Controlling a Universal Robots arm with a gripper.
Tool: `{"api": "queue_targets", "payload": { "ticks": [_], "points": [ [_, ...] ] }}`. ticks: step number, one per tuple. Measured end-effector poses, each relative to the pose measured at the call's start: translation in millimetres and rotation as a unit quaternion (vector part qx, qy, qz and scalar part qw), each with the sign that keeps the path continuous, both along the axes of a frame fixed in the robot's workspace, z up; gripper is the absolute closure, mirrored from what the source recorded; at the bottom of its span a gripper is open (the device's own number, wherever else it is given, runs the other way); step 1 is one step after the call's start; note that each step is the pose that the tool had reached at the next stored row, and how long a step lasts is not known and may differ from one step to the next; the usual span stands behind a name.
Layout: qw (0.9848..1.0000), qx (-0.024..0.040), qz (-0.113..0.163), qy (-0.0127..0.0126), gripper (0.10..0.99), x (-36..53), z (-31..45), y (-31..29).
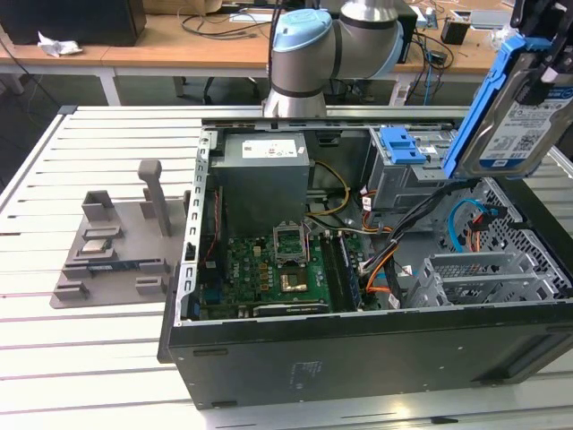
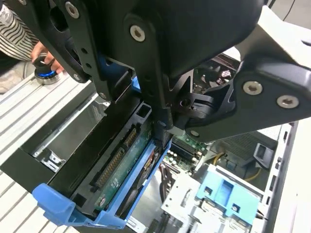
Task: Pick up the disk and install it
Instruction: 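Pick up the disk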
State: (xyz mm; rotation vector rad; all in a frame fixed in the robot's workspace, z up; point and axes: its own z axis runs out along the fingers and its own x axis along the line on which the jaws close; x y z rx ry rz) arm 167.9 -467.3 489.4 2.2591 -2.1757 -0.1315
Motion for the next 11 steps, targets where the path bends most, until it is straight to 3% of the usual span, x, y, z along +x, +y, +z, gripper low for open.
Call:
{"api": "queue_targets", "payload": {
  "ticks": [2, 8, 11],
  "points": [
    [1.0, -0.0036, 0.0, 0.0, 0.718, 0.0, 0.0, -8.3],
    [0.9999, -0.0167, 0.0, 0.0, 0.718, -0.6, -0.3, -23.9],
    [0.9998, -0.0207, 0.0, -0.0001, 0.718, -4.1, -0.7, -37.6]
  ]
}}
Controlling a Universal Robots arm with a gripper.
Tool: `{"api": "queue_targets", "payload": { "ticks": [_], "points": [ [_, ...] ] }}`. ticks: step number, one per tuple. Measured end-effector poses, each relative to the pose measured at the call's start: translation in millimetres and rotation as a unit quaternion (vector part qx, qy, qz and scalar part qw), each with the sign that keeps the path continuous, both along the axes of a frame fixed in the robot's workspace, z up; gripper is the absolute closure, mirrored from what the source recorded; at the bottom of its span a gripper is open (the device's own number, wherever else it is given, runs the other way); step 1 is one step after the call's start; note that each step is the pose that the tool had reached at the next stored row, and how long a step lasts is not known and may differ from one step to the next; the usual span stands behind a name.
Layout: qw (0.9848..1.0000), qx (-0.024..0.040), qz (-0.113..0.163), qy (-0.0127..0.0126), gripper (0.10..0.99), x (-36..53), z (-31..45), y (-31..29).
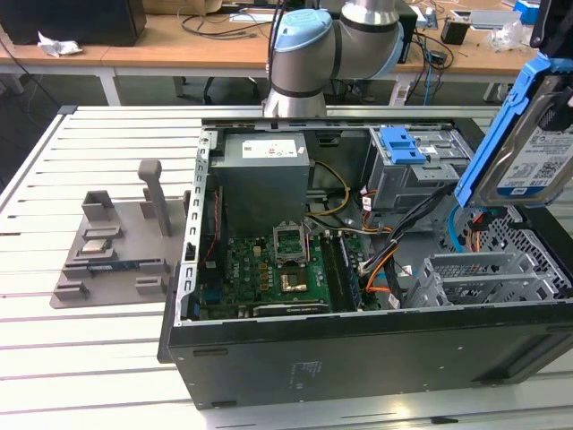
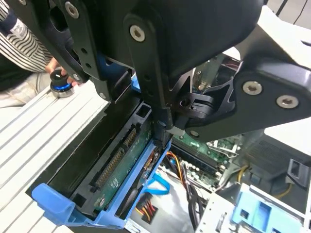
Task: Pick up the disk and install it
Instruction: 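Pick up the disk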
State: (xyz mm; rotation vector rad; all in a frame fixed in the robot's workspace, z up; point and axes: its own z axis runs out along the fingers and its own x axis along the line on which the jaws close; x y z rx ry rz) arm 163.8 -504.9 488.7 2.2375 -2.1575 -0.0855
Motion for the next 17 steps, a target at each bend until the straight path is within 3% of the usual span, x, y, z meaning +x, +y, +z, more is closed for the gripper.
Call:
{"api": "queue_targets", "payload": {
  "ticks": [5, 6, 9, 17],
  "points": [
    [1.0, -0.0017, 0.0, 0.0, 0.718, -4.7, -0.9, -17.1],
    [1.0, -0.0018, 0.0, 0.0, 0.718, -5.5, -1.8, -23.4],
    [1.0, -0.0019, 0.0, 0.0, 0.718, -8.4, -5.2, -34.9],
    [1.0, -0.0023, -0.004, 0.0, 0.718, -19.3, -23.0, -40.8]
  ]
}}
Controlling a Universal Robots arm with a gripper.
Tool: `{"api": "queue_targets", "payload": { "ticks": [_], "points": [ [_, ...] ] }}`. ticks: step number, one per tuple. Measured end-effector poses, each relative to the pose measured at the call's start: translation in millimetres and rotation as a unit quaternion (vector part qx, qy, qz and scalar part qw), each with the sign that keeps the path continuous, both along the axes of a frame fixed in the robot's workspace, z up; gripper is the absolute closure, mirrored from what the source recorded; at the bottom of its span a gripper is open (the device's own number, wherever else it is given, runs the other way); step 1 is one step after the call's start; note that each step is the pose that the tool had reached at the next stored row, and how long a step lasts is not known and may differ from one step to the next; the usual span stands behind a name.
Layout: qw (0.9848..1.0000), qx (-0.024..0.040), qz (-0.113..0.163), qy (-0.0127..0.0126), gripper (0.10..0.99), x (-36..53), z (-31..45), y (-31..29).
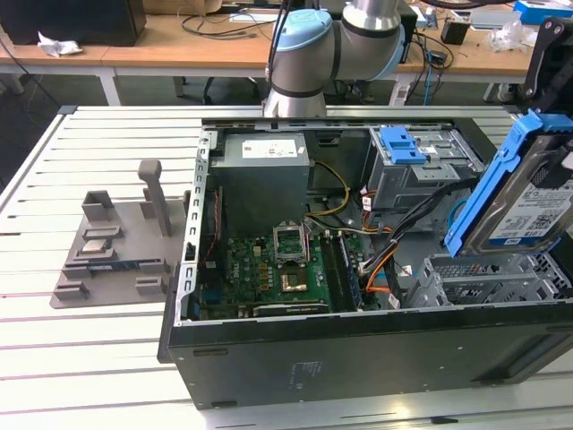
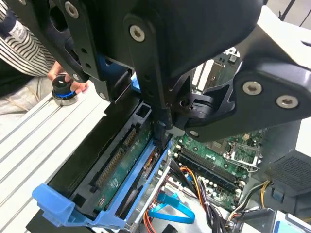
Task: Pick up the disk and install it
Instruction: 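Pick up the disk, then insert the disk into the insertion slot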
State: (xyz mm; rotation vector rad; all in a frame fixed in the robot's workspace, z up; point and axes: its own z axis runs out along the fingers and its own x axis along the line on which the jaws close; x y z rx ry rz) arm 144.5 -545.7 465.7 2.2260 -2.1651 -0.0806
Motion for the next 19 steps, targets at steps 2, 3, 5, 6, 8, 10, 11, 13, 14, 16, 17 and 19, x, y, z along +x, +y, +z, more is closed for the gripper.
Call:
{"api": "queue_targets", "payload": {
  "ticks": [2, 3, 5, 6, 8, 10, 11, 13, 14, 16, 17, 19],
  "points": [
    [1.0, -0.0001, 0.0, 0.0, 0.718, 0.0, -0.7, 0.0],
    [1.0, -0.0001, 0.0, 0.0, 0.718, 0.0, -0.8, 0.0],
    [1.0, 0.0, 0.0, 0.0, 0.718, 0.0, -0.9, 0.0],
    [1.0, 0.0, 0.0, 0.0, 0.718, 0.0, -1.0, 0.0],
    [1.0, 0.0, 0.0, 0.0, 0.718, 0.0, -1.0, 0.0],
    [1.0, 0.0, 0.0, 0.0, 0.718, 0.0, -1.0, 0.0],
    [1.0, 0.0, 0.0, 0.0, 0.718, 0.0, -1.0, 0.0],
    [1.0, 0.0, 0.0, 0.0, 0.718, 0.0, -1.1, 0.0],
    [1.0, 0.0, 0.0, 0.0, 0.718, 0.0, -1.1, 0.0],
    [1.0, 0.0001, 0.0, 0.0, 0.718, 0.0, -1.9, 0.0],
    [1.0, 0.0, 0.0, 0.0, 0.718, 0.0, -2.3, 0.0],
    [1.0, 0.0, 0.0, 0.0, 0.718, 0.0, -5.3, 0.0]
  ]
}}
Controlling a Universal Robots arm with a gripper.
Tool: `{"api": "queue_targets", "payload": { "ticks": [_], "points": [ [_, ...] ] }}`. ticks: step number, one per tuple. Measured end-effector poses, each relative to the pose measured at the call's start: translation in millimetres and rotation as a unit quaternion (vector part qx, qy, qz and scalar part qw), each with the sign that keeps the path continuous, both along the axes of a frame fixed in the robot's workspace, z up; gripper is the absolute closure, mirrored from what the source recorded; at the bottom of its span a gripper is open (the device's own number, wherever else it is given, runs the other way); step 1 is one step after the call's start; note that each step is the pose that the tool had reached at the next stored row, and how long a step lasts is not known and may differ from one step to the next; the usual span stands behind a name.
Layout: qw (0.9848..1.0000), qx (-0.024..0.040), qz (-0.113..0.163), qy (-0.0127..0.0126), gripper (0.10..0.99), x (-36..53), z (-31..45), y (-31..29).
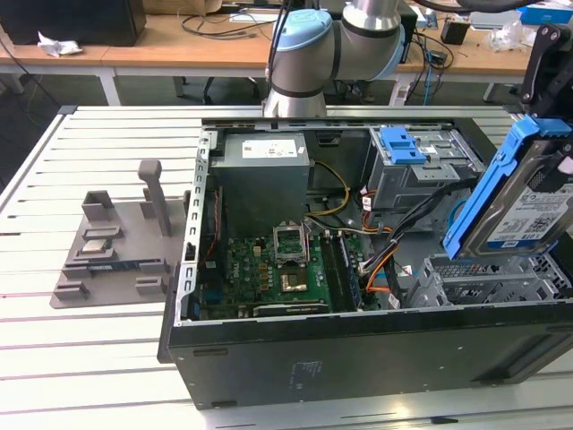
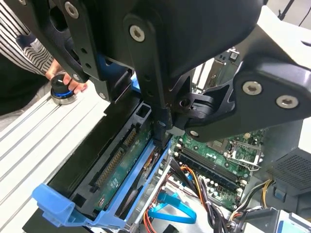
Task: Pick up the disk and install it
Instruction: 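Insert the disk into the insertion slot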
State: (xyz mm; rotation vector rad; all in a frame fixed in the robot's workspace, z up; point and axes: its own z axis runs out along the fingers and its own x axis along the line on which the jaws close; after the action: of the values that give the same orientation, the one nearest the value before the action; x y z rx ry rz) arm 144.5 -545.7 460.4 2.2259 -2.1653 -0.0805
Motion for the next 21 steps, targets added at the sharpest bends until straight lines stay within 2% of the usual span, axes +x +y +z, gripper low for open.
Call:
{"api": "queue_targets", "payload": {
  "ticks": [9, 15, 21],
  "points": [
    [1.0, -0.0001, 0.0, 0.0, 0.718, -2.0, -21.6, 0.5],
    [1.0, -0.0001, 0.0, 0.0, 0.718, -2.3, -29.0, 0.5],
    [1.0, -0.0001, 0.0, 0.0, 0.718, -2.4, -39.5, 0.5]
  ]
}}
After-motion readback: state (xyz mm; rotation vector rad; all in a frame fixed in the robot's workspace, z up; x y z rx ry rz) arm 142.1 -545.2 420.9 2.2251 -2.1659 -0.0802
